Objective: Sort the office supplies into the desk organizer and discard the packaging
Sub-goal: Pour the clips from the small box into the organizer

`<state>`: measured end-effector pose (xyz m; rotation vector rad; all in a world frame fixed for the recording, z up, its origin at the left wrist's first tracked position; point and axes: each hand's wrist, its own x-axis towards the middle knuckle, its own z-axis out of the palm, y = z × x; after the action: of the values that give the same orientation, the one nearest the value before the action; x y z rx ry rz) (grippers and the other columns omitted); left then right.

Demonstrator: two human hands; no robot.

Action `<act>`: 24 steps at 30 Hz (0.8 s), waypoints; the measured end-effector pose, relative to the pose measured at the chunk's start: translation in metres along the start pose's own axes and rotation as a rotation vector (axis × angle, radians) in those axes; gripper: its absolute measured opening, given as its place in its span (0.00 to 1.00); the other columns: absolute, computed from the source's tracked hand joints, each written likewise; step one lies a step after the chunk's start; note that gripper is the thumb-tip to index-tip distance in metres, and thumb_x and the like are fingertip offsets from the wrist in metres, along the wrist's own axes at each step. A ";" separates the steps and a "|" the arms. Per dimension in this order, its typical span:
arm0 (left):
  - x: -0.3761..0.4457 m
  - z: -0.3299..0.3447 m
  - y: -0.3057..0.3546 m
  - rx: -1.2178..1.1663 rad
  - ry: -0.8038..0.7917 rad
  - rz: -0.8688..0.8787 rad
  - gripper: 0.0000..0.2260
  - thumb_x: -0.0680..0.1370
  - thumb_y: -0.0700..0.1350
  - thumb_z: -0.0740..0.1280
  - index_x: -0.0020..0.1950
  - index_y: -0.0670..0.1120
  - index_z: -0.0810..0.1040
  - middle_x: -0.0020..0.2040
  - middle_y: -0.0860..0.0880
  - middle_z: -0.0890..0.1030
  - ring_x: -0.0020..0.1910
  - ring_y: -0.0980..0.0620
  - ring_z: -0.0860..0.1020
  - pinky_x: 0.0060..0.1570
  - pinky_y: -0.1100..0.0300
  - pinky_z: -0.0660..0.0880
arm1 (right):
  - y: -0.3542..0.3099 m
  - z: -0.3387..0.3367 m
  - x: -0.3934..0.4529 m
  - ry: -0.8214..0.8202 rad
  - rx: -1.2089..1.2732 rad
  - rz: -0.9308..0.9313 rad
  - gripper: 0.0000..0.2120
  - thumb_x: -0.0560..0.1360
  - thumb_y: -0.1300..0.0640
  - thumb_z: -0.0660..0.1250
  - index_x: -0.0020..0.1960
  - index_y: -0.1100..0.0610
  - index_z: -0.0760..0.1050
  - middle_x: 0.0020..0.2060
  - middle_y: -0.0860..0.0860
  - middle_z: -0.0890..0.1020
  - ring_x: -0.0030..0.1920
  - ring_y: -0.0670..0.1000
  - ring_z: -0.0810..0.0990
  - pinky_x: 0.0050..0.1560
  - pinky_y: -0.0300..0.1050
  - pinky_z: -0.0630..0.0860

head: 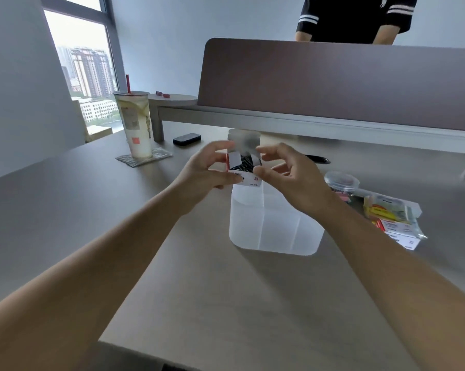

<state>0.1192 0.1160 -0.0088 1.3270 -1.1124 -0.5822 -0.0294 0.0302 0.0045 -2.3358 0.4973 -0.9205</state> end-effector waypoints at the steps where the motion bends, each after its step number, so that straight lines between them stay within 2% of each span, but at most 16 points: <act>1: 0.003 0.000 0.001 0.006 -0.006 0.006 0.25 0.68 0.30 0.68 0.61 0.47 0.69 0.45 0.51 0.75 0.43 0.52 0.74 0.39 0.60 0.71 | 0.001 0.000 0.005 -0.014 -0.006 0.003 0.18 0.73 0.50 0.64 0.62 0.51 0.70 0.52 0.45 0.72 0.42 0.41 0.74 0.42 0.31 0.68; 3: 0.008 -0.002 0.001 0.006 -0.020 0.026 0.22 0.68 0.30 0.68 0.58 0.46 0.71 0.46 0.51 0.75 0.42 0.53 0.75 0.37 0.63 0.73 | 0.002 0.001 0.015 -0.040 -0.024 0.022 0.18 0.73 0.50 0.64 0.62 0.51 0.70 0.51 0.46 0.72 0.44 0.48 0.75 0.43 0.36 0.70; 5: 0.012 -0.004 0.001 -0.011 -0.051 0.045 0.18 0.68 0.29 0.67 0.51 0.48 0.74 0.47 0.50 0.75 0.42 0.54 0.75 0.35 0.68 0.75 | 0.005 0.003 0.023 -0.068 -0.001 0.038 0.15 0.73 0.51 0.65 0.59 0.51 0.72 0.47 0.43 0.73 0.45 0.48 0.74 0.46 0.42 0.73; 6: 0.014 -0.005 0.000 -0.017 -0.065 0.048 0.17 0.68 0.29 0.66 0.48 0.49 0.74 0.47 0.50 0.76 0.41 0.54 0.76 0.35 0.69 0.75 | 0.007 0.004 0.027 -0.082 0.037 0.046 0.13 0.72 0.52 0.66 0.56 0.49 0.72 0.44 0.41 0.73 0.43 0.48 0.75 0.44 0.44 0.76; 9: 0.020 -0.009 -0.005 -0.029 -0.090 0.046 0.17 0.69 0.28 0.66 0.47 0.49 0.74 0.46 0.50 0.76 0.40 0.55 0.75 0.36 0.70 0.75 | 0.011 0.009 0.034 -0.124 0.144 0.082 0.10 0.71 0.54 0.68 0.50 0.47 0.69 0.42 0.41 0.73 0.36 0.48 0.78 0.35 0.44 0.79; 12: 0.023 -0.011 -0.012 -0.057 -0.105 0.024 0.17 0.68 0.26 0.65 0.47 0.47 0.74 0.44 0.48 0.76 0.38 0.56 0.76 0.36 0.70 0.75 | 0.018 0.015 0.039 -0.149 0.185 0.107 0.11 0.69 0.54 0.70 0.48 0.49 0.69 0.42 0.44 0.75 0.34 0.50 0.79 0.34 0.44 0.80; 15: 0.024 -0.014 -0.017 -0.069 -0.147 0.003 0.17 0.68 0.25 0.64 0.49 0.44 0.73 0.42 0.48 0.75 0.33 0.60 0.78 0.35 0.71 0.75 | 0.022 0.017 0.041 -0.171 0.246 0.151 0.10 0.69 0.57 0.70 0.42 0.47 0.68 0.41 0.49 0.75 0.33 0.51 0.79 0.33 0.43 0.81; 17: 0.025 -0.015 -0.019 -0.008 -0.171 0.001 0.19 0.68 0.25 0.64 0.53 0.43 0.73 0.42 0.49 0.76 0.36 0.58 0.78 0.37 0.70 0.76 | 0.025 0.017 0.040 -0.182 0.276 0.173 0.11 0.69 0.59 0.70 0.40 0.47 0.68 0.42 0.51 0.75 0.34 0.52 0.80 0.31 0.41 0.80; 20: 0.028 -0.015 -0.019 0.078 -0.204 -0.002 0.18 0.68 0.27 0.65 0.51 0.46 0.73 0.44 0.50 0.76 0.41 0.53 0.76 0.40 0.68 0.77 | 0.030 0.019 0.037 -0.144 0.298 0.191 0.13 0.69 0.61 0.70 0.40 0.48 0.66 0.43 0.52 0.74 0.37 0.54 0.80 0.32 0.41 0.80; 22: 0.029 -0.012 -0.017 0.128 -0.217 -0.011 0.15 0.69 0.29 0.66 0.49 0.46 0.74 0.44 0.51 0.75 0.40 0.54 0.76 0.37 0.69 0.77 | 0.031 0.020 0.035 -0.108 0.282 0.188 0.14 0.68 0.61 0.70 0.41 0.49 0.65 0.43 0.50 0.73 0.39 0.55 0.80 0.31 0.40 0.80; 24: 0.030 -0.010 -0.014 0.156 -0.196 -0.009 0.12 0.69 0.32 0.68 0.49 0.45 0.73 0.43 0.51 0.75 0.37 0.55 0.74 0.30 0.73 0.71 | 0.028 0.020 0.034 -0.083 0.258 0.171 0.14 0.68 0.60 0.71 0.43 0.52 0.65 0.42 0.48 0.72 0.39 0.56 0.80 0.31 0.39 0.80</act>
<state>0.1434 0.0919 -0.0122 1.4319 -1.3350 -0.6536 0.0049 -0.0016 -0.0089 -2.0547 0.5032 -0.7568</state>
